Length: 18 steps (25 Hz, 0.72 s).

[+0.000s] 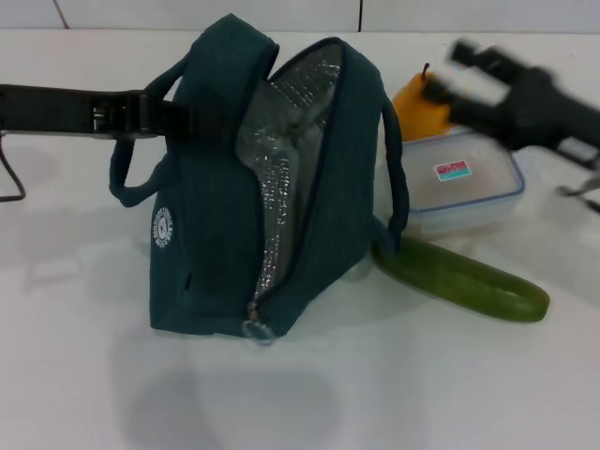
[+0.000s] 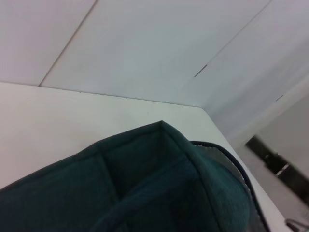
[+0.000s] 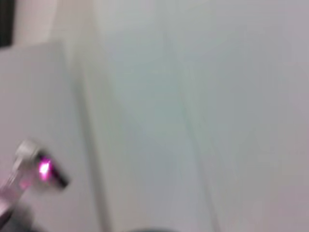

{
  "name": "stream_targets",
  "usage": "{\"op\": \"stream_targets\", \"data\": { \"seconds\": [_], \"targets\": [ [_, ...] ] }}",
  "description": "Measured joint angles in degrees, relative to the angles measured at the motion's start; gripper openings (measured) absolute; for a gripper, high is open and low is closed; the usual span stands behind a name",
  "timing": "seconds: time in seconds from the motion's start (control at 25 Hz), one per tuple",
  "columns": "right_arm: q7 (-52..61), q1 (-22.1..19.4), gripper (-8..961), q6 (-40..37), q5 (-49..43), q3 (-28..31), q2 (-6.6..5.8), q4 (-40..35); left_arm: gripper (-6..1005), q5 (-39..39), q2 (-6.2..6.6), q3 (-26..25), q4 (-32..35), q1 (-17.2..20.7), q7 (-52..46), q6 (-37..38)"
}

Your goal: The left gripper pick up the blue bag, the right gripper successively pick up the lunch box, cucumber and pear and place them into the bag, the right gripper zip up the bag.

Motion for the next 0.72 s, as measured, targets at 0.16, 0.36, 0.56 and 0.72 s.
{"op": "stream_targets", "data": {
  "seconds": [0.16,0.36,0.56,0.72],
  "targets": [
    [3.2,-3.8,839,-1.8,-0.1,7.4,-0.8,0.7,67,0.1,0.0,0.0,0.0,0.0,0.0,-0.1],
    [7.0,-5.1,839,0.2,-0.2,12.9,-2.26,6.3,67,0.2,0.0,0.0,0.0,0.0,0.0,-0.4],
    [11.4,-4.7,839,3.0,-0.3,13.6,-3.8,11.1,67,0.2,0.07,0.0,0.0,-0.2,-0.3,-0.5],
    [16.8,-4.6,839,8.3,-0.8,13.2,-4.02,11.3,67,0.3,0.14,0.0,0.0,-0.4,-0.6,-0.5]
  ]
}}
